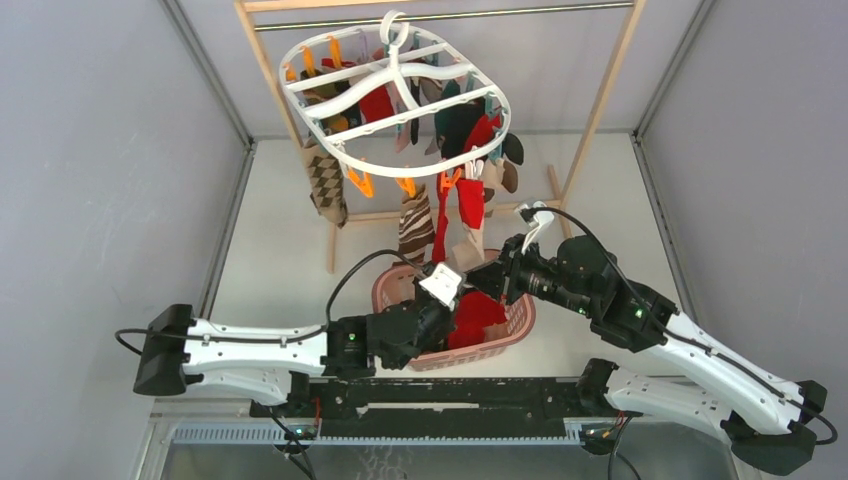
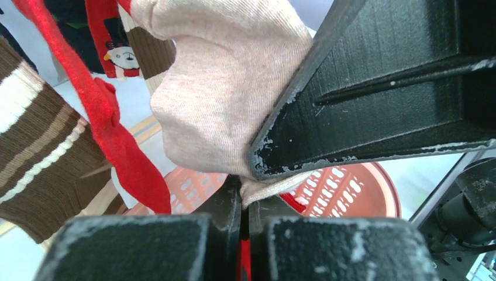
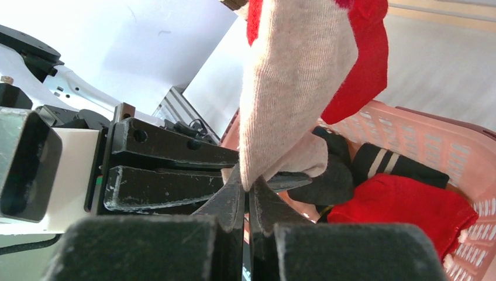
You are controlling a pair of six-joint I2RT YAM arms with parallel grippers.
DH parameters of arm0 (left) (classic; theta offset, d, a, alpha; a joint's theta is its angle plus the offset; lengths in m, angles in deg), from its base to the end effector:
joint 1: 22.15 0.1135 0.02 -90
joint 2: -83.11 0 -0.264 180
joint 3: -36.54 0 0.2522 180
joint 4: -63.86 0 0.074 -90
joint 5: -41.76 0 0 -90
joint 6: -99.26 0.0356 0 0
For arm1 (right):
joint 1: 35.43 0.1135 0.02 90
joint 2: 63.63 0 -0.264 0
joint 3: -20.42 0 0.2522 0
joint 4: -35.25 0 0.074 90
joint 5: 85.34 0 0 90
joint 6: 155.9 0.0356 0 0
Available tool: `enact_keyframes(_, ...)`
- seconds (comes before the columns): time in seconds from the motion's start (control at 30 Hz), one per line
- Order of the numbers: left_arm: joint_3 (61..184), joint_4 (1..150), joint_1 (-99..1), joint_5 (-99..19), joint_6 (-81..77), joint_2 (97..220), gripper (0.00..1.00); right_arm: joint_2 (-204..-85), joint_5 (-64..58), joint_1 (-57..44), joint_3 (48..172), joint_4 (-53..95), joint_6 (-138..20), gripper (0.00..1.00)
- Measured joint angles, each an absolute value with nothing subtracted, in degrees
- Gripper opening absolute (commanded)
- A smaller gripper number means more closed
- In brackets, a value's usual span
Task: Remove the socks clipped to the hanger
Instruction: Remove the sock from the hanger.
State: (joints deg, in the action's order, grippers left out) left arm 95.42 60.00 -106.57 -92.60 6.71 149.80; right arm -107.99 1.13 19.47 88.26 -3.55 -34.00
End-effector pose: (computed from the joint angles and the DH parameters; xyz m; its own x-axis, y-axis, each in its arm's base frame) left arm 0.0505 -0.2609 0.3148 -0.0353 0.0345 -0.9988 0.6428 0.7660 0.0037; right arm 0.0949 0.1389 0.3696 -0.5785 0.0941 -0.8102 -0.6420 0.5602 0.5235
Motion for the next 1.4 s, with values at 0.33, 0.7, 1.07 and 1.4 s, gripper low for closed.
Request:
enact_keyframes(0.33,94.8,59.8,-106.6,-91.3,6.2,145.5,0.00,-107.5,1.7,19.5,88.4,-3.1,-34.0,0.45)
enact_keyframes(0.7,94.0,59.8,-106.6,-91.4,5.7,144.1,0.00,-111.3,8.9,18.2,99.3,-10.4,-38.6,0.62)
enact_keyframes(1.07,94.0,59.7,-106.4,-91.4,5.7,146.5,0.00,-117.4,18.6,17.7,113.1,-12.9,-44.6,0.60)
enact_keyframes(1.4,94.0,59.7,-106.4,-91.3,5.6,147.6,0.00,-124.4,18.4,10.1,115.7,-11.1,-46.5,0.59)
